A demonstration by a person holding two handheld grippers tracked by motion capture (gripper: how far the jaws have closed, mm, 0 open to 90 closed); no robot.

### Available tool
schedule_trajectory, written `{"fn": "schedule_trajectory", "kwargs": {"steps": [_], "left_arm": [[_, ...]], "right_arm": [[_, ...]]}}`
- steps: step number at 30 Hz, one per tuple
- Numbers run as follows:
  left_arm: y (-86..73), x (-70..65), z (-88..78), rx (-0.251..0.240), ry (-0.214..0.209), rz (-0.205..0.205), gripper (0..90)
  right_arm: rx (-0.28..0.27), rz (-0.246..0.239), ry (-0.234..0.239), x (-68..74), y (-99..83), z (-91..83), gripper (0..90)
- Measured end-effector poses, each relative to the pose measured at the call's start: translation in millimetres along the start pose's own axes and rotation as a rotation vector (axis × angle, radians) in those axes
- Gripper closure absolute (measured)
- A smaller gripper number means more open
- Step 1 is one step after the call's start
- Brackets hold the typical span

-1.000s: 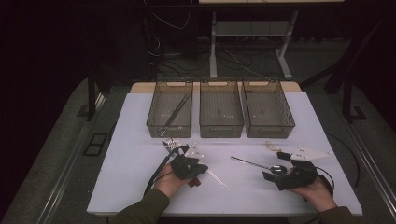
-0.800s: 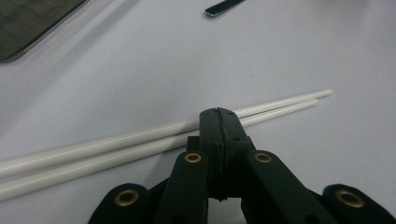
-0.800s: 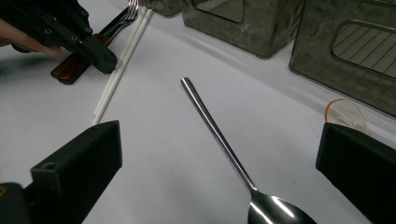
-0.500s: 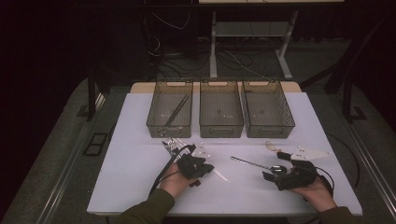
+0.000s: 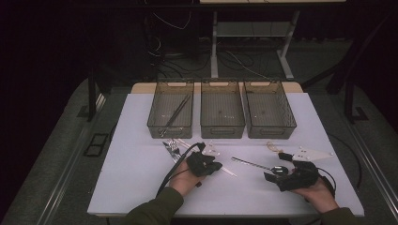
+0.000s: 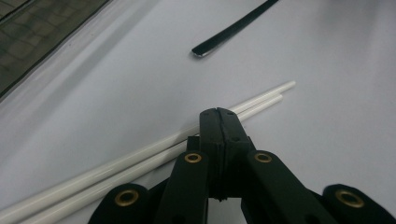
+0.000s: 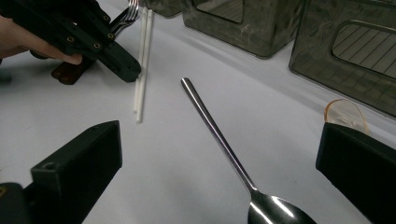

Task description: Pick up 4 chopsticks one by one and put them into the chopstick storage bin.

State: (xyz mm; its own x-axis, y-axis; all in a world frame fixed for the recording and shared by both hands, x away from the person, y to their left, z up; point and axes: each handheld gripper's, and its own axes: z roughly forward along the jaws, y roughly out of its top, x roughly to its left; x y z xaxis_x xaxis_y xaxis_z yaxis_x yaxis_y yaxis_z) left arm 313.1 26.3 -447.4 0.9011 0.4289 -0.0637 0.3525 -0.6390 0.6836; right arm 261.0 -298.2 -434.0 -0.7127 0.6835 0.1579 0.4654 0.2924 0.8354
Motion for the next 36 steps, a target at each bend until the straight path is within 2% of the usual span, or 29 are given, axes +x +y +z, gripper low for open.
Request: {"fn": "schedule_trajectory", "kwargs": {"steps": [1, 3, 4, 5, 8, 10, 16, 19, 21, 26, 28, 31, 36], "left_arm": [[1.3, 0.5, 1.2, -0.001, 0.002, 0.005, 89.3], [3.3, -0.6, 4.4, -0.016, 0.008, -0.013, 89.3], [4.4, 0.5, 4.7, -0.005, 0.009, 0.001, 89.4], [5.3, 0.0, 6.4, -0.016, 0.010, -0.011, 89.3], [7.1, 1.3, 7.7, -0.007, 0.011, 0.003, 89.4], [7.0, 0.9, 8.3, -0.018, 0.010, -0.006, 89.3], [6.2, 7.9, -1.6, -0.026, 0.025, -0.010, 89.3], [3.8, 20.0, -13.8, -0.034, 0.061, -0.017, 89.3], [0.4, 29.9, -23.2, -0.044, 0.092, -0.056, 89.3], [-9.6, 57.0, -39.3, -0.039, 0.167, -0.108, 89.4], [-14.6, 67.6, -41.5, -0.038, 0.180, -0.139, 89.3], [-18.1, 78.5, -41.2, -0.024, 0.203, -0.156, 89.3], [-16.5, 87.8, -35.8, 0.007, 0.230, -0.149, 89.3]], "right_arm": [[-0.001, 0.000, 0.000, 0.0, -0.1, 0.0, 0.6], [-0.001, 0.000, 0.000, 0.0, -0.1, 0.0, 0.6], [0.000, 0.000, 0.000, -0.1, 0.0, 0.0, 0.6], [-0.001, 0.000, 0.000, -0.1, -0.1, 0.0, 0.6], [-0.001, 0.001, 0.000, 0.1, -0.1, 0.0, 0.6], [-0.001, 0.001, 0.000, 0.3, 0.0, -0.2, 0.6], [-0.001, 0.003, 0.001, 0.4, 0.0, -0.5, 0.6], [-0.001, 0.005, 0.001, 0.6, 0.0, -0.7, 0.6], [-0.002, 0.004, 0.002, 0.3, 0.0, -0.8, 0.6], [-0.001, 0.002, 0.003, -0.2, -0.1, -0.2, 0.6], [0.000, 0.002, 0.003, -0.2, -0.2, 0.0, 0.6], [0.000, 0.001, 0.004, -0.6, -0.2, 0.2, 0.6], [0.001, 0.008, 0.003, -0.5, -0.3, 0.1, 0.6]]}}
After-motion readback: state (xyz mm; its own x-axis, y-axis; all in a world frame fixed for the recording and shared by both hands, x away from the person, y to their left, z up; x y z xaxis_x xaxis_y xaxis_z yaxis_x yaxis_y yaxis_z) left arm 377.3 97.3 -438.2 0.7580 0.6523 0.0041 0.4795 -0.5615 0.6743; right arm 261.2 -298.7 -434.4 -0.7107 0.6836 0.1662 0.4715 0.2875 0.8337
